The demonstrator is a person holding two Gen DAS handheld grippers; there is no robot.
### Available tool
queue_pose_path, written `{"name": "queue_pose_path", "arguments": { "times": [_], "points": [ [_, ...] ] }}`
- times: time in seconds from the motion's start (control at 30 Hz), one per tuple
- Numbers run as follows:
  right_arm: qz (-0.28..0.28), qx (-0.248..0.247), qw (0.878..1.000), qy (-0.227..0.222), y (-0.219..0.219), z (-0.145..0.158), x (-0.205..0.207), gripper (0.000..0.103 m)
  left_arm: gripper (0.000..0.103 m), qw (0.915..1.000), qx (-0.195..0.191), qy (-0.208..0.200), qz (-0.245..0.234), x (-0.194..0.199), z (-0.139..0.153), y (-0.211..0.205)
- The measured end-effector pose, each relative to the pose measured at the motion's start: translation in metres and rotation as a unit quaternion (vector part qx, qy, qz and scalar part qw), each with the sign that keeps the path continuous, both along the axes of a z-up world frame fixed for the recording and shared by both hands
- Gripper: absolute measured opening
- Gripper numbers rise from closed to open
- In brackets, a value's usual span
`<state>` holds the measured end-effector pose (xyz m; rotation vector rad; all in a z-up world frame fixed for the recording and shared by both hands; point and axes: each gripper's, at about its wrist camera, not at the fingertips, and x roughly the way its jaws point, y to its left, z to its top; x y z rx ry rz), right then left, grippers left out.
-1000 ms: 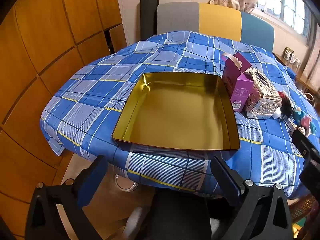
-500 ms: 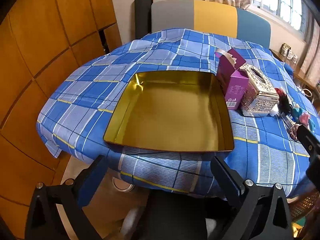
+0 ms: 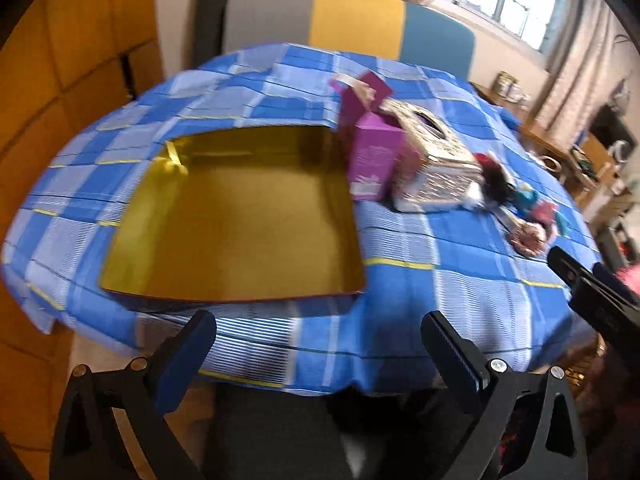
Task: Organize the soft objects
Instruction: 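Reach the right gripper into the soft pile and grasp the blue-pink plush toy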
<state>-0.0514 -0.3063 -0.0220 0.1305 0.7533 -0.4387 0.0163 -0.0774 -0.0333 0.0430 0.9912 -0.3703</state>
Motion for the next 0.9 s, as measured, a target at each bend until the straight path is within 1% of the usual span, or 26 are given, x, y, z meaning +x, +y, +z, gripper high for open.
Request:
{"name": "queue_pose_path", "arguments": {
  "times": [0.1, 0.17, 0.27, 0.37, 0.43, 0.57, 0.67, 0.8, 0.9],
  "points": [
    [-0.025, 0.007, 1.000, 0.002, -0.031, -0.012, -0.006, 0.102, 0.103, 0.9984, -0.040, 0.026, -0.032, 0.000, -0.008, -0.014],
    [-0.045, 0.011, 0.999, 0.006, -0.055, -0.021, -0.010, 0.101, 0.103, 0.9970, -0.046, 0.037, -0.050, 0.001, -0.013, -0.025],
    [-0.072, 0.023, 0.997, 0.017, -0.088, -0.032, -0.013, 0.095, 0.103, 0.9958, -0.044, 0.038, -0.071, 0.000, -0.016, -0.039],
    [-0.092, 0.063, 0.994, 0.014, -0.122, -0.040, -0.012, 0.087, 0.103, 0.9957, -0.025, 0.031, -0.083, 0.001, -0.022, -0.057],
    [-0.102, 0.081, 0.991, 0.005, -0.145, -0.041, -0.010, 0.083, 0.103, 0.9943, -0.014, 0.041, -0.098, 0.002, -0.028, -0.068],
    [-0.143, 0.115, 0.983, -0.015, -0.193, -0.039, -0.002, 0.082, 0.103, 0.9883, -0.010, 0.069, -0.136, 0.001, -0.040, -0.087],
    [-0.162, 0.143, 0.976, -0.028, -0.229, -0.040, 0.009, 0.080, 0.103, 0.9860, -0.007, 0.063, -0.154, -0.004, -0.041, -0.099],
    [-0.172, 0.132, 0.976, -0.028, -0.264, -0.042, 0.029, 0.080, 0.103, 0.9826, -0.014, 0.056, -0.176, -0.006, -0.042, -0.112],
    [-0.173, 0.140, 0.975, -0.017, -0.285, -0.053, 0.045, 0.080, 0.103, 0.9801, -0.018, 0.063, -0.188, -0.003, -0.047, -0.125]
  ]
}}
